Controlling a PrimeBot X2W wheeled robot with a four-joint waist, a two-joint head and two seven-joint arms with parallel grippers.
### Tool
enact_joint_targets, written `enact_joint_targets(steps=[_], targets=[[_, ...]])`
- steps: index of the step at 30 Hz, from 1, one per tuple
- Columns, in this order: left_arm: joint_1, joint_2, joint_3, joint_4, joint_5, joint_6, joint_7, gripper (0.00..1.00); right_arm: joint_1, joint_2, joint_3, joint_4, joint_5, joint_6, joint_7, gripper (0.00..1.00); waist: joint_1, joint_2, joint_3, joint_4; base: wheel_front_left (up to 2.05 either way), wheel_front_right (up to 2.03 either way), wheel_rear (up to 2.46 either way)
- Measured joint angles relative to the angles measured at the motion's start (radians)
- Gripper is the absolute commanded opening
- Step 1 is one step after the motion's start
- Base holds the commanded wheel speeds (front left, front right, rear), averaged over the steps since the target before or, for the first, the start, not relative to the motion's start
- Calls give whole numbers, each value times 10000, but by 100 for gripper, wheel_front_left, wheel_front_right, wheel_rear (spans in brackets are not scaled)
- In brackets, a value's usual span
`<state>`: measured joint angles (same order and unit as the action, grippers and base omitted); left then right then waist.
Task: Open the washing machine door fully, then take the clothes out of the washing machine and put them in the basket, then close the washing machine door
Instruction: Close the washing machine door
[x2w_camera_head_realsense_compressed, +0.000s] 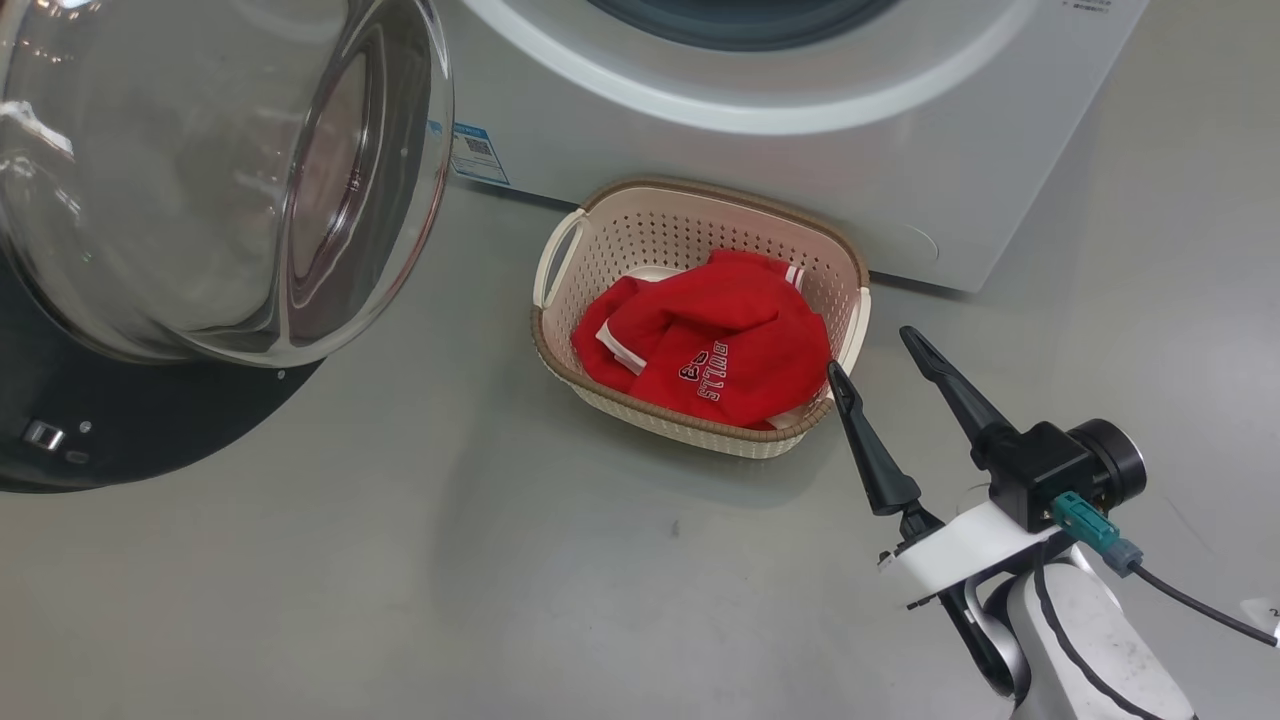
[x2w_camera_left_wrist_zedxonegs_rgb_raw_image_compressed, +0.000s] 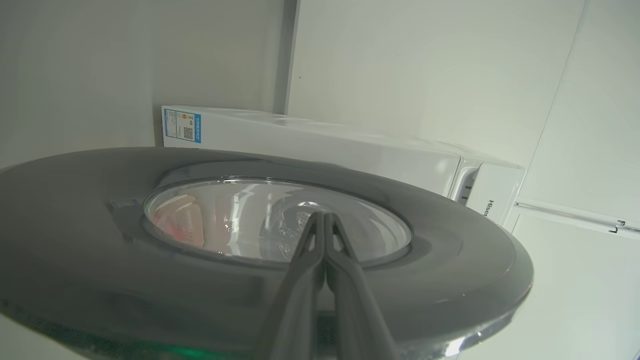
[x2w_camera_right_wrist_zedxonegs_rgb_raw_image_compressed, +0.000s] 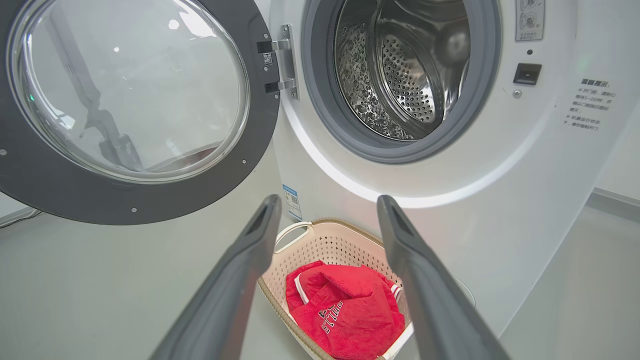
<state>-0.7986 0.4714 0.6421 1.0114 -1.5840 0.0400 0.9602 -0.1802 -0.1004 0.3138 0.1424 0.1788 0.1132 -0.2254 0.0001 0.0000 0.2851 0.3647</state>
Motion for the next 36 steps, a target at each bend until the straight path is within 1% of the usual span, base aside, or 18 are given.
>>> enact_joint_targets(steps=[7,12,17,22,26,30,36], targets=[[311,-520,-201,-479,-63,-458,784,0,54,48,40,77,59,0,-13,100,0,0,-230,51,0,0,0],[623,-1083,-422,-780,-79,-702,1221,0,93,54,35,127,82,0,-19,100,-1,0,-379,109,0,0,0],[891,-1486,-583,-1158,-104,-905,1565,0,199,77,0,173,148,-12,-90,100,0,0,-552,153,0,0,0],[1133,-1971,-698,-1572,-157,-997,1843,0,276,96,-31,211,230,-13,-102,100,0,0,-727,200,0,0,0],[1360,-2454,-945,-2017,-178,-1158,2069,0,344,113,-86,230,238,-19,-104,100,-1,0,-870,256,0,0,0],[1649,-2901,-1103,-2466,-178,-1168,2140,0,424,140,-86,236,322,-19,-105,100,-1,0,-998,309,0,0,0],[1974,-3208,-1287,-3112,-173,-1243,2186,0,424,153,-121,232,322,-27,-178,100,-1,0,-1083,327,0,0,0]])
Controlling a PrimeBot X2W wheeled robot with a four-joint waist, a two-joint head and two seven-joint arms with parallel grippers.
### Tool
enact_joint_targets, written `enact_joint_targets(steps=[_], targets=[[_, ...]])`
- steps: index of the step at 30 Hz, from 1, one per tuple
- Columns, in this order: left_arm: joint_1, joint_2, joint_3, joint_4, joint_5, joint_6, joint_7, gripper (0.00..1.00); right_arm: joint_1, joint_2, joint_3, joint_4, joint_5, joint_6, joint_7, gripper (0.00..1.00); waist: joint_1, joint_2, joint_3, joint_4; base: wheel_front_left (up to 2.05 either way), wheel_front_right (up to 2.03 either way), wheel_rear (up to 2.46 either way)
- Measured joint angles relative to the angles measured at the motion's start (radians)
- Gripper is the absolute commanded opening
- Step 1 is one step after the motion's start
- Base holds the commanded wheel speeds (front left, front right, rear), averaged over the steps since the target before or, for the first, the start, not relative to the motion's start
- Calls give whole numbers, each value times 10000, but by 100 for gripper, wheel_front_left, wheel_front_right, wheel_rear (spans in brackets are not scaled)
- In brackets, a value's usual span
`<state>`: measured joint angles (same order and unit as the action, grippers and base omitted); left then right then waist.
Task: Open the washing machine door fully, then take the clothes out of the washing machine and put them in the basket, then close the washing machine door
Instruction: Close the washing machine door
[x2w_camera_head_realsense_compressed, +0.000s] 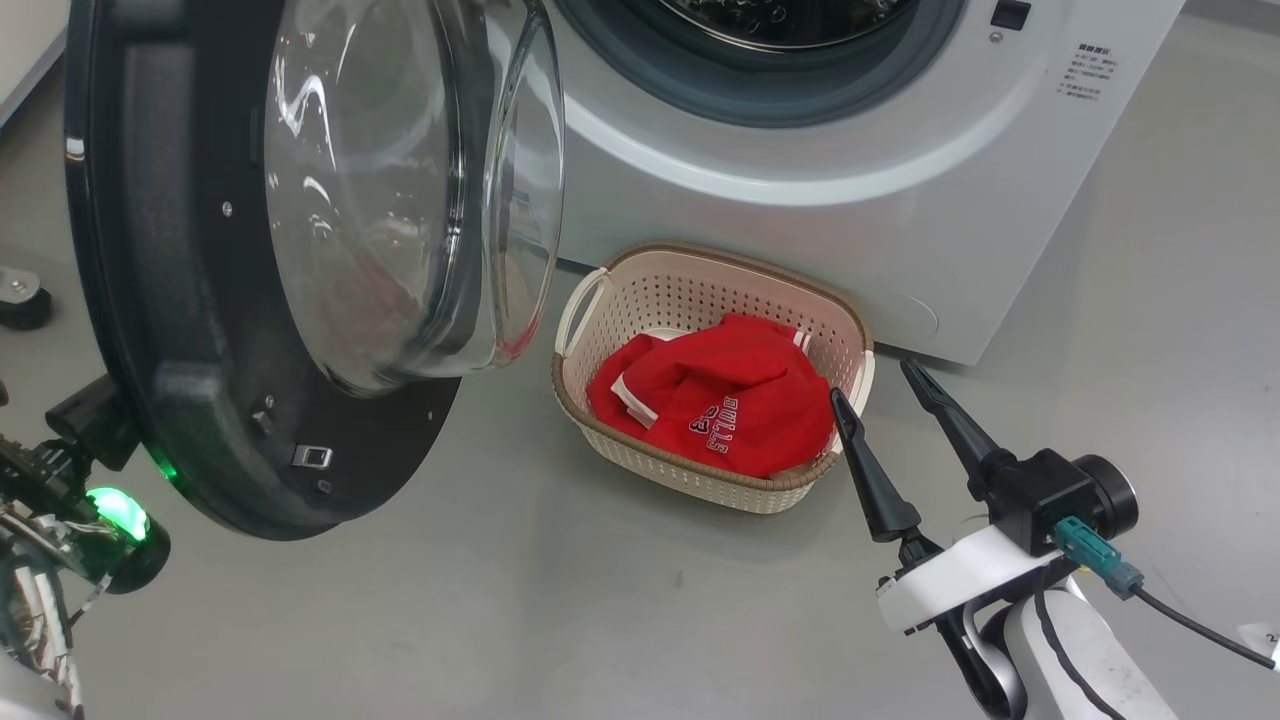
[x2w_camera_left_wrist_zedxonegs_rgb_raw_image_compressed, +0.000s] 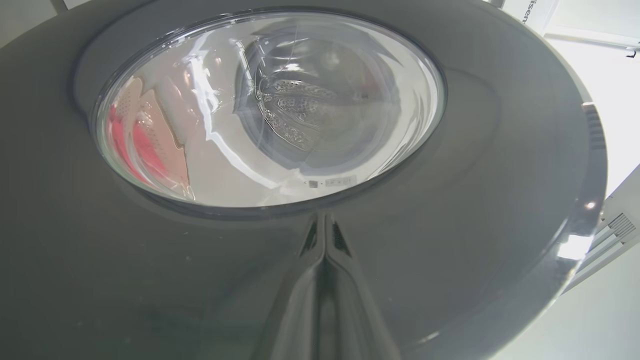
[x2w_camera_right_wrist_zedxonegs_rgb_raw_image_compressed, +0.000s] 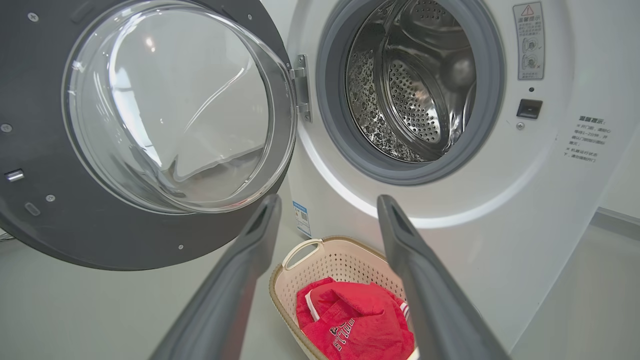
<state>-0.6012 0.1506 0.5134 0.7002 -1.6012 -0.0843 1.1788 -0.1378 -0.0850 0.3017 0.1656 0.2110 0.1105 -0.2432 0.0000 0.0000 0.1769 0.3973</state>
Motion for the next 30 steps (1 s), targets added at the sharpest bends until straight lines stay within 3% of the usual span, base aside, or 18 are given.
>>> enact_joint_targets(steps=[6,12,22,28,30], targets=[[400,-190,-59,-727,138,-2,-27,0,7,17,-6,2,13,-2,-2,100,0,0,-94,16,0,0,0],[743,-244,240,-1404,433,-25,-1064,0,93,52,-63,23,84,-8,-2,100,0,0,-179,45,0,0,0],[1935,198,255,-2700,2353,-318,-2953,0,318,65,-182,44,238,-94,-13,100,0,0,-467,197,0,0,0],[3000,477,98,-3806,4015,-364,-4428,0,395,94,-167,35,267,-94,-15,100,0,0,-540,226,0,0,0],[3476,704,-221,-4807,5068,-364,-5375,0,417,96,-176,33,270,-98,-15,100,0,0,-553,230,0,0,0]])
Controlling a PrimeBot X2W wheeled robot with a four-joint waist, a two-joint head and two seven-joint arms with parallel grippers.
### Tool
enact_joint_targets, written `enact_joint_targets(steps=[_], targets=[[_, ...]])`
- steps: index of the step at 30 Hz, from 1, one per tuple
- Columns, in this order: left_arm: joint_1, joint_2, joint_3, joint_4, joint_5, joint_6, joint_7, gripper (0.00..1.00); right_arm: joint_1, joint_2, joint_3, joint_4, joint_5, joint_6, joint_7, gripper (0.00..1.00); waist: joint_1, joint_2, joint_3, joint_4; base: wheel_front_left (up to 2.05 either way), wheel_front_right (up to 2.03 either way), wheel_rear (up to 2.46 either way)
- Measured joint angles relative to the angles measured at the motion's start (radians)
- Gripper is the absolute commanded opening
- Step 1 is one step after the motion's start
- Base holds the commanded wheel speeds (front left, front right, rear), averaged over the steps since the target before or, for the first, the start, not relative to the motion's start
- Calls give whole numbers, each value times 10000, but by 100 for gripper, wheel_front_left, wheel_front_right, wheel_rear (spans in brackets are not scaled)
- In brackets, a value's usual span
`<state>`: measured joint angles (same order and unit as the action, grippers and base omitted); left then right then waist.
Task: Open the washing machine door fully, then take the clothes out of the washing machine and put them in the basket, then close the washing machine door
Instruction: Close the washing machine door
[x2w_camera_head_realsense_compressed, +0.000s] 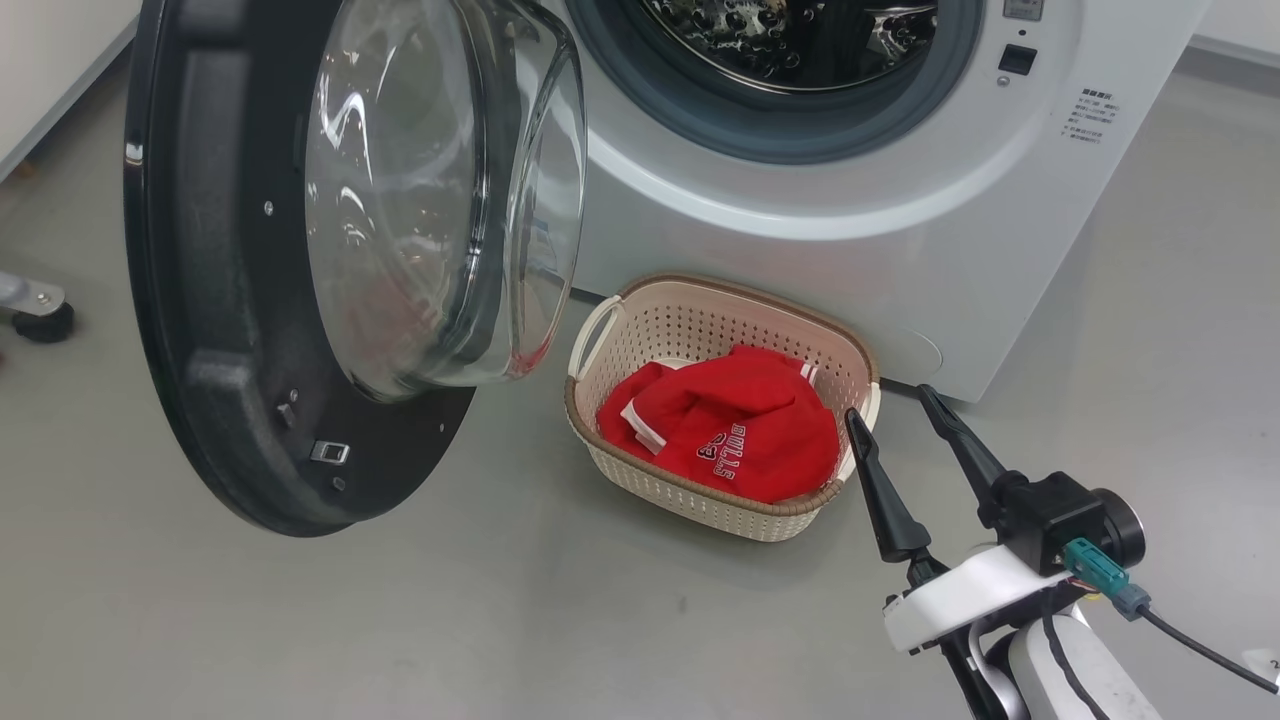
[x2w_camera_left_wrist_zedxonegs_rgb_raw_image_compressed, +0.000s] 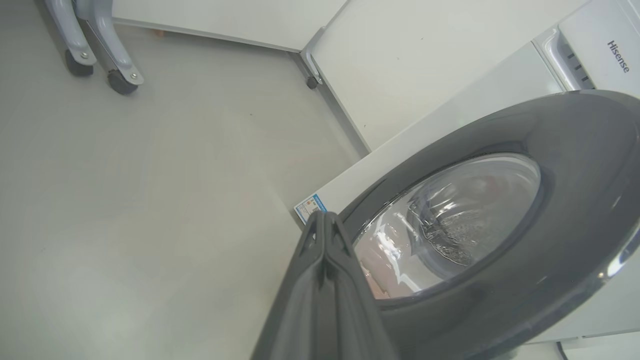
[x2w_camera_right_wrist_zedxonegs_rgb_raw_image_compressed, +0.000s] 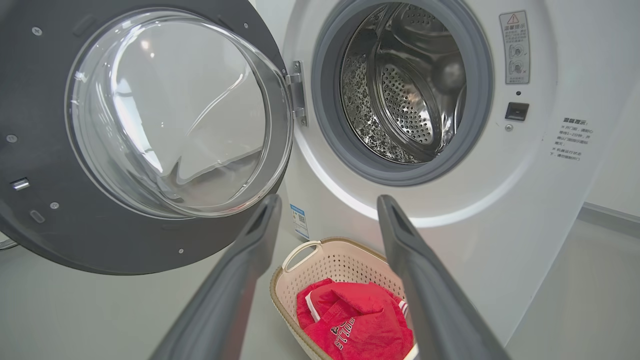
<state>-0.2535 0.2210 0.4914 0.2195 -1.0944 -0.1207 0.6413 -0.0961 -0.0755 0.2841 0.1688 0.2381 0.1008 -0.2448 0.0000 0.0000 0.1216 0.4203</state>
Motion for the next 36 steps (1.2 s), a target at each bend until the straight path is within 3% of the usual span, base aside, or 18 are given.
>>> enact_joint_targets(steps=[5,15,24,32,33,34,36], targets=[[572,173,-711,-1229,1072,0,-1331,0,58,0,-38,0,8,-65,-17,100,0,0,-40,12,0,0,0],[2076,54,-1779,-2050,2805,-2,-4155,0,98,10,-61,-10,23,-65,-27,100,0,0,-127,26,0,0,0],[3036,194,-2903,-1952,4176,-6,-6197,0,182,25,-48,-12,50,-63,-27,100,0,0,-155,-16,0,0,0],[3476,199,-3267,-1404,4736,-46,-7557,0,183,44,-46,-36,56,-63,-29,100,0,0,-186,-102,0,0,0],[3509,198,-3306,-1298,4830,-46,-7685,15,184,46,-46,-42,58,-63,-29,100,0,0,-188,-110,0,0,0],[3544,176,-3296,-1200,4928,-46,-7808,42,187,48,-46,-46,69,-63,-29,100,0,0,-191,-115,0,0,0],[3577,102,-3273,-1057,4991,-46,-8149,82,193,50,-46,-50,75,-63,-29,100,0,0,-198,-121,0,0,0]])
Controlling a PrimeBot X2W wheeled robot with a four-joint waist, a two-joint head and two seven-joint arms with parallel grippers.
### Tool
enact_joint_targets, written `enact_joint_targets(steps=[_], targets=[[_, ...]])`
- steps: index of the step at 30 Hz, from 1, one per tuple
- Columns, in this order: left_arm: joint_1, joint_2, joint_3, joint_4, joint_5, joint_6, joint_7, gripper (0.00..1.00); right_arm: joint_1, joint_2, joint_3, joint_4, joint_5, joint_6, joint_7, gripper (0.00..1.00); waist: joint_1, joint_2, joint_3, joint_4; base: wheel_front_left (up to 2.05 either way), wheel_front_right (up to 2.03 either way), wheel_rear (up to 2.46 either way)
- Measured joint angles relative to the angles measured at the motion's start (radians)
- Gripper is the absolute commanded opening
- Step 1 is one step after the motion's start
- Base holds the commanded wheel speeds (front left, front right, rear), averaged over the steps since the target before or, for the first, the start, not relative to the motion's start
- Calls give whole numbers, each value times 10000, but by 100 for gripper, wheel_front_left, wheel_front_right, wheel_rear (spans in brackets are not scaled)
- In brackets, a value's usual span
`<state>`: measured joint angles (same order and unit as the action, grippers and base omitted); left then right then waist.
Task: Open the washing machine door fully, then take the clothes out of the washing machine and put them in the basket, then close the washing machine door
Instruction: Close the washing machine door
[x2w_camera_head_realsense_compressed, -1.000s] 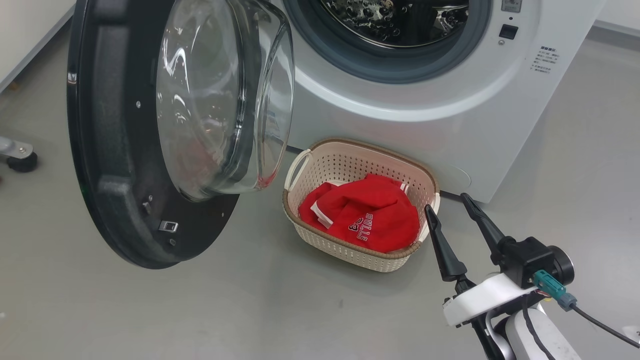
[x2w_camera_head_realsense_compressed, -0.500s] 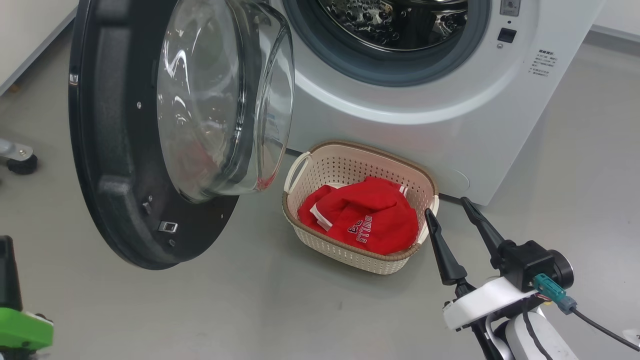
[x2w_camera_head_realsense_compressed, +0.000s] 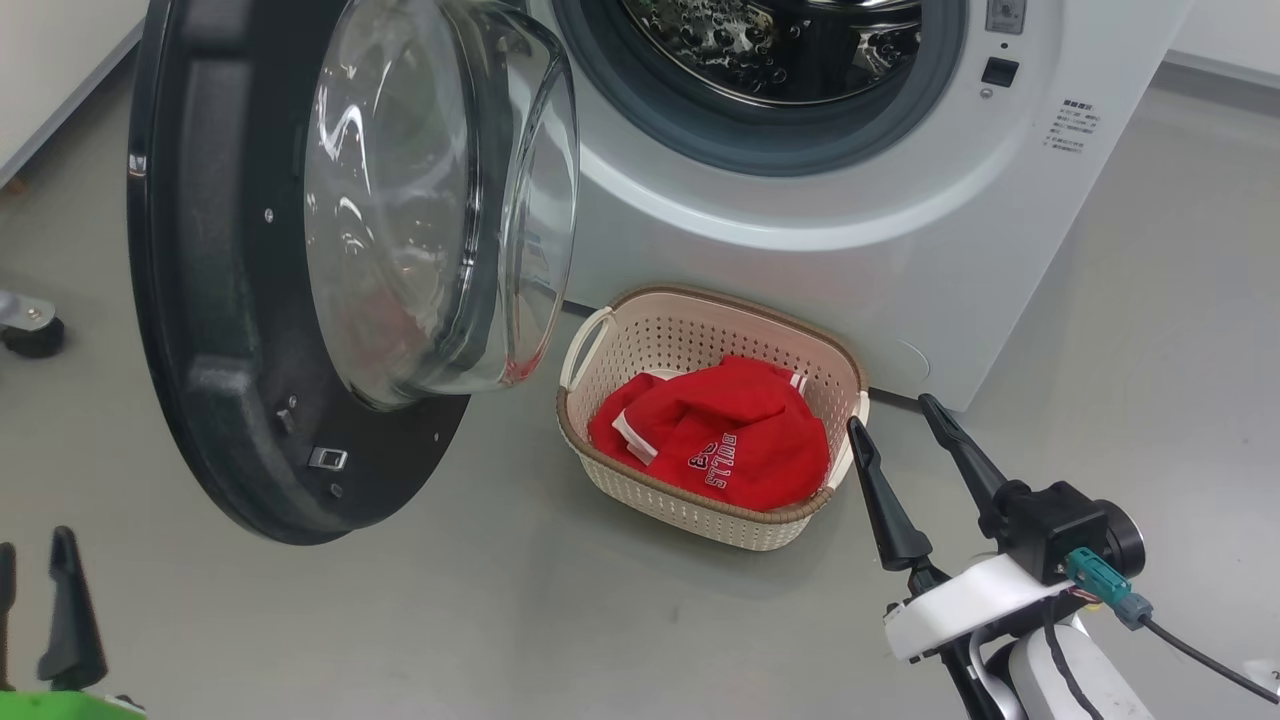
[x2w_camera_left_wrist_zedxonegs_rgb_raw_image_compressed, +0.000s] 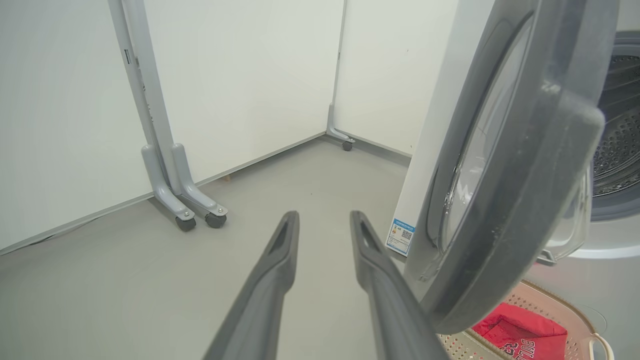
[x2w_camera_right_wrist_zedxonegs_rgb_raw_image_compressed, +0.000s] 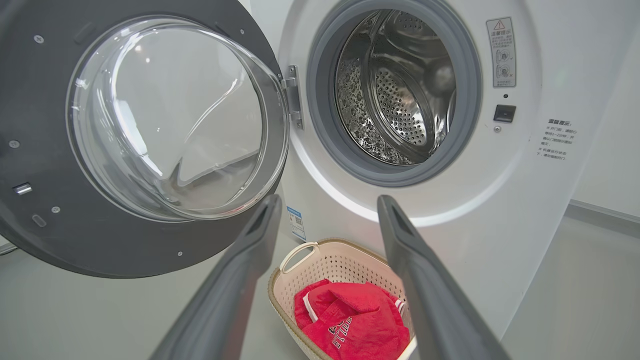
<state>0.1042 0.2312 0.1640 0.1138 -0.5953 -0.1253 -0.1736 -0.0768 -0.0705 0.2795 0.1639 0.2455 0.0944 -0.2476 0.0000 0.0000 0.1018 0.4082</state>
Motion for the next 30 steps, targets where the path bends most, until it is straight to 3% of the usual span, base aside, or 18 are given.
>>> enact_joint_targets(steps=[1,30], targets=[[1,6,-44,52,15,0,-82,100,4,2,0,-2,4,0,0,100,0,0,-5,-2,0,0,0],[-16,31,-451,918,780,0,-752,100,47,48,-31,-82,4,8,0,100,0,1,0,51,0,0,0]])
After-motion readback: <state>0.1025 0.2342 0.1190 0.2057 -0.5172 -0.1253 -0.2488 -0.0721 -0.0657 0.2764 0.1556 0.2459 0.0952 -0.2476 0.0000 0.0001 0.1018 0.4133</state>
